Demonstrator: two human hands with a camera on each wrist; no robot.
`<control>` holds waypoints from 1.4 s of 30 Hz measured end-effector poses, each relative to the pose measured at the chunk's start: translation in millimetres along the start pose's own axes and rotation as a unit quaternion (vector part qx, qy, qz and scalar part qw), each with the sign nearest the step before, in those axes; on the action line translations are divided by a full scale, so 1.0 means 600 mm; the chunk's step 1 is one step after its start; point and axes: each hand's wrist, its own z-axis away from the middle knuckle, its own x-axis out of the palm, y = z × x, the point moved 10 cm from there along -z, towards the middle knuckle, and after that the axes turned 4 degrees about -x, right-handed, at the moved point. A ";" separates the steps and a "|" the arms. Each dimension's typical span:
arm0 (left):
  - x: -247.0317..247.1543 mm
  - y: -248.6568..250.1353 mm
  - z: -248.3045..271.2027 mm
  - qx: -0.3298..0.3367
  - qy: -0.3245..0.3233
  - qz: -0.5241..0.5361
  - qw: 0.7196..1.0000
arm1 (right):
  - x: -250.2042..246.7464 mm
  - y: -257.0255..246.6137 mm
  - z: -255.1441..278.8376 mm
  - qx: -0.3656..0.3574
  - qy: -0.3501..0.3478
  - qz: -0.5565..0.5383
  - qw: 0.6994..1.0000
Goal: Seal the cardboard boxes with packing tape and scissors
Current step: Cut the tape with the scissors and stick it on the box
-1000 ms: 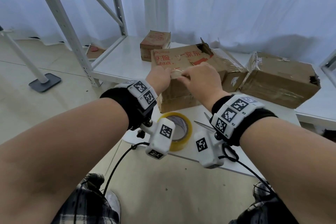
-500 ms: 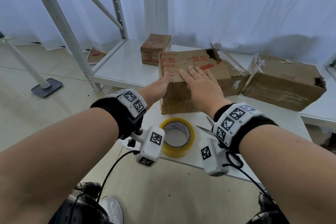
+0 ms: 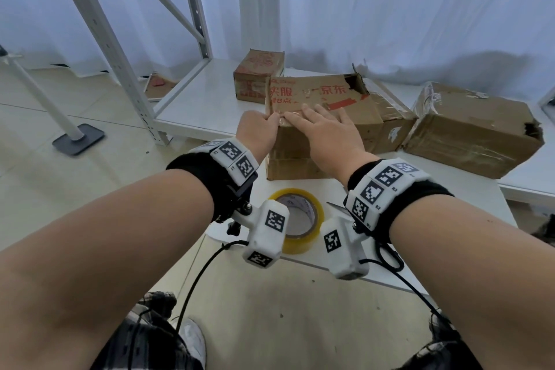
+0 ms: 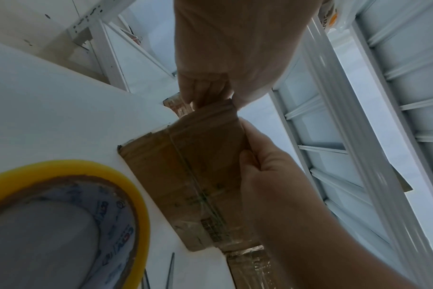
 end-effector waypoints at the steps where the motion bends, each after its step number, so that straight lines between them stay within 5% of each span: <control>1: 0.005 -0.005 0.002 -0.016 -0.017 0.002 1.000 | -0.001 -0.002 0.000 0.001 0.005 0.000 1.000; 10: 0.024 -0.002 0.010 -0.030 -0.082 -0.054 0.995 | -0.019 0.018 -0.008 0.015 0.086 -0.042 0.995; 18: 0.014 0.004 -0.023 -0.068 -0.036 0.011 0.997 | 0.009 0.015 -0.012 0.022 -0.013 -0.022 0.999; 27: 0.004 -0.045 -0.023 -0.137 -0.053 0.104 0.984 | -0.004 0.059 0.007 0.016 0.009 -0.070 0.997; 34: -0.026 -0.016 0.027 -0.019 0.025 -0.006 0.999 | -0.070 0.037 0.078 -0.042 0.115 -0.064 0.990; 38: 0.034 -0.006 0.081 0.065 -0.099 -0.126 0.985 | -0.030 0.027 0.103 -0.041 0.044 -0.070 0.996; 42: 0.121 -0.037 0.156 0.134 -0.245 -0.355 0.892 | 0.034 0.039 0.143 0.038 -0.100 -0.090 0.990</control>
